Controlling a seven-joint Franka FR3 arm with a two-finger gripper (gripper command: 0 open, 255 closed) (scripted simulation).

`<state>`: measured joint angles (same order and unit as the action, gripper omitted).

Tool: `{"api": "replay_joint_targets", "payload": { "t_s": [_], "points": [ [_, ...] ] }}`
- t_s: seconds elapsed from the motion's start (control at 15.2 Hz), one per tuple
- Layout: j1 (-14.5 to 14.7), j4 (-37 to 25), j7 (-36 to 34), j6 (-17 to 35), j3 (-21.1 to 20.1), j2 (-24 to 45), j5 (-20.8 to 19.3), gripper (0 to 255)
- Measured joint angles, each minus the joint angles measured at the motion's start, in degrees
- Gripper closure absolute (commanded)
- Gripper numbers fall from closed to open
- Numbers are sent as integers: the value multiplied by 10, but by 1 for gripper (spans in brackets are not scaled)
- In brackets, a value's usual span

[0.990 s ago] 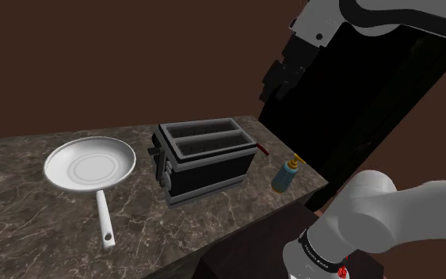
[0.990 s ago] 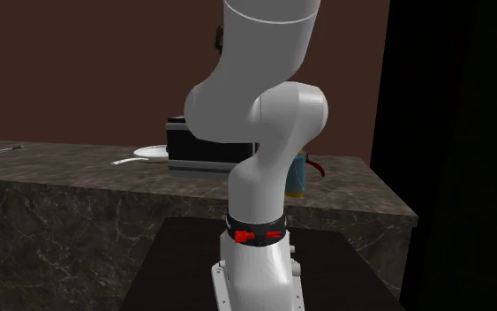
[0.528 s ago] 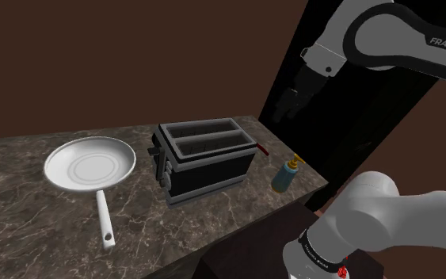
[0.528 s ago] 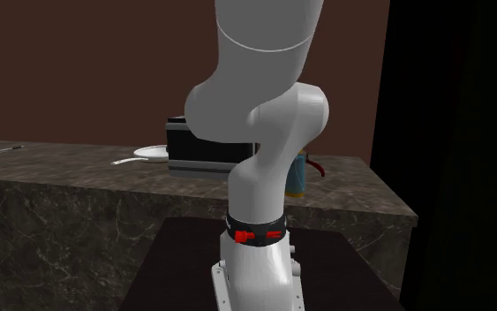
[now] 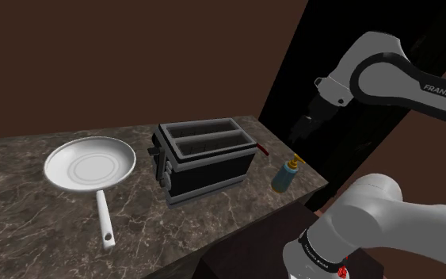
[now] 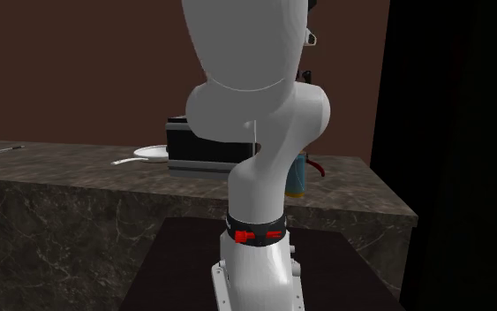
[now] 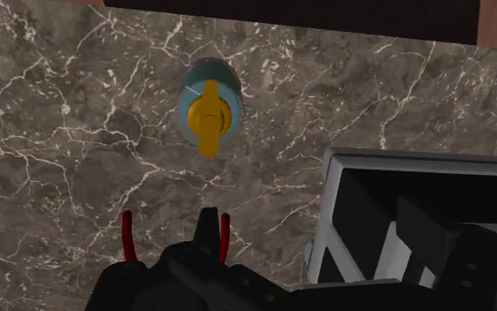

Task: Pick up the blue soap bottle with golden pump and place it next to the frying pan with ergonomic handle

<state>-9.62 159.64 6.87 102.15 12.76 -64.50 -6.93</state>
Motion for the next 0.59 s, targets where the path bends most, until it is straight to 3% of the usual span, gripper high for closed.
{"api": "replay_joint_targets", "payload": {
  "t_s": [0.33, 0.59],
  "points": [
    [-64, 71, 55, 20, 67, -52, -64, 0],
    [-77, 102, 62, 50, 84, -53, -81, 0]
  ]
}}
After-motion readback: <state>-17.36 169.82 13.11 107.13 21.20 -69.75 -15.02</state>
